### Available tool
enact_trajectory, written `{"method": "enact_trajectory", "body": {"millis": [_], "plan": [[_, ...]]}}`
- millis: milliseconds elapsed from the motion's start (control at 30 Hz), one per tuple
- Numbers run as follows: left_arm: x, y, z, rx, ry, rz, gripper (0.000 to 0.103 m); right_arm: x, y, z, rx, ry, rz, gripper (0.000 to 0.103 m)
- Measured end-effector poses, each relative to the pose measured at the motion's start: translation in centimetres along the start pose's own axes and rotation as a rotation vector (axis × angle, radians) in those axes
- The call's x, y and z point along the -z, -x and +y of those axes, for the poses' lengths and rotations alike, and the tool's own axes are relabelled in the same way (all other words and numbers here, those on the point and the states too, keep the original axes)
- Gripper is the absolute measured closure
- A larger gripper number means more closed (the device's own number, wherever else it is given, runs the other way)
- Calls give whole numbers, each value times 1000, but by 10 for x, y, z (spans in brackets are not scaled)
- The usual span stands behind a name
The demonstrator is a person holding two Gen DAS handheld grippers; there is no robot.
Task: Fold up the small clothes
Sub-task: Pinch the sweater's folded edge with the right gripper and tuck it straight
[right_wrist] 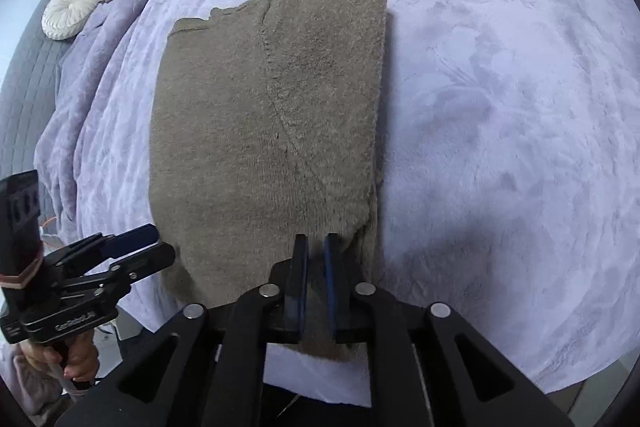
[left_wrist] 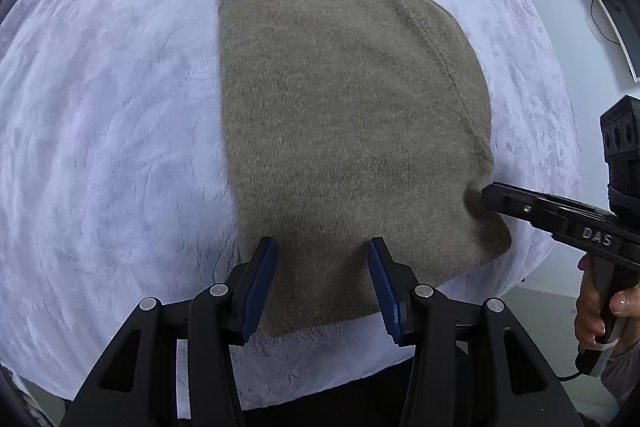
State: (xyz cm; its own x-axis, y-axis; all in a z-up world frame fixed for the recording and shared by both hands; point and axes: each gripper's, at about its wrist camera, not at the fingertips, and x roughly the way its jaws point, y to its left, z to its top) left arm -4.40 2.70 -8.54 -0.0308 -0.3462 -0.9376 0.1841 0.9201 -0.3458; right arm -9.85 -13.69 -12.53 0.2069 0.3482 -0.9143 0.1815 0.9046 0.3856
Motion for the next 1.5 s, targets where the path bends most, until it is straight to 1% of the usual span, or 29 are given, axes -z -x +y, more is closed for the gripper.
{"method": "enact_trajectory", "body": {"millis": [33,67,100,167,200,300,333,367,400,467,500,533,600,667,767,867,1033,1300,1400,1500], "plan": [[4,-2,3,11,15,13,54,6,4,-3,-19,-15,0,57],[7,-3,5,26,31,21,54,10,7,-5,-37,-24,-1,53],[10,-3,7,40,42,26,54,15,8,-7,-56,-30,7,53],[12,-4,10,67,56,41,54,22,3,-8,-49,-38,33,54],[13,-5,11,75,58,48,54,23,0,-10,-46,-51,57,54],[14,-4,16,84,53,59,54,27,-13,-20,-98,-125,110,67],[14,-3,16,80,48,60,54,28,-14,-24,-111,-146,109,76],[15,-4,17,71,42,65,54,29,-14,-25,-116,-161,101,81],[17,-4,18,60,39,69,54,30,-11,-26,-116,-163,90,83],[20,-6,20,34,36,79,54,32,-6,-22,-93,-145,74,87],[23,-8,22,24,35,89,54,32,-4,-21,-63,-136,71,89],[25,-12,25,19,38,101,54,32,-6,-21,-35,-136,75,96],[29,-21,31,27,66,130,54,34,-15,-27,-9,-167,98,97],[32,-24,34,35,86,132,54,35,-23,-35,7,-188,117,97],[33,-22,30,15,64,124,54,33,-33,-35,20,-179,127,96],[32,-21,29,8,58,127,54,29,-34,-34,33,-169,141,96],[30,-21,25,16,74,128,54,27,-23,-27,48,-159,152,96],[26,-17,24,14,62,130,54,21,-4,-11,105,-146,152,96],[25,-16,23,12,61,129,54,20,3,-8,141,-122,150,92],[26,-13,25,9,65,131,54,19,7,-3,178,-106,147,92]]}}
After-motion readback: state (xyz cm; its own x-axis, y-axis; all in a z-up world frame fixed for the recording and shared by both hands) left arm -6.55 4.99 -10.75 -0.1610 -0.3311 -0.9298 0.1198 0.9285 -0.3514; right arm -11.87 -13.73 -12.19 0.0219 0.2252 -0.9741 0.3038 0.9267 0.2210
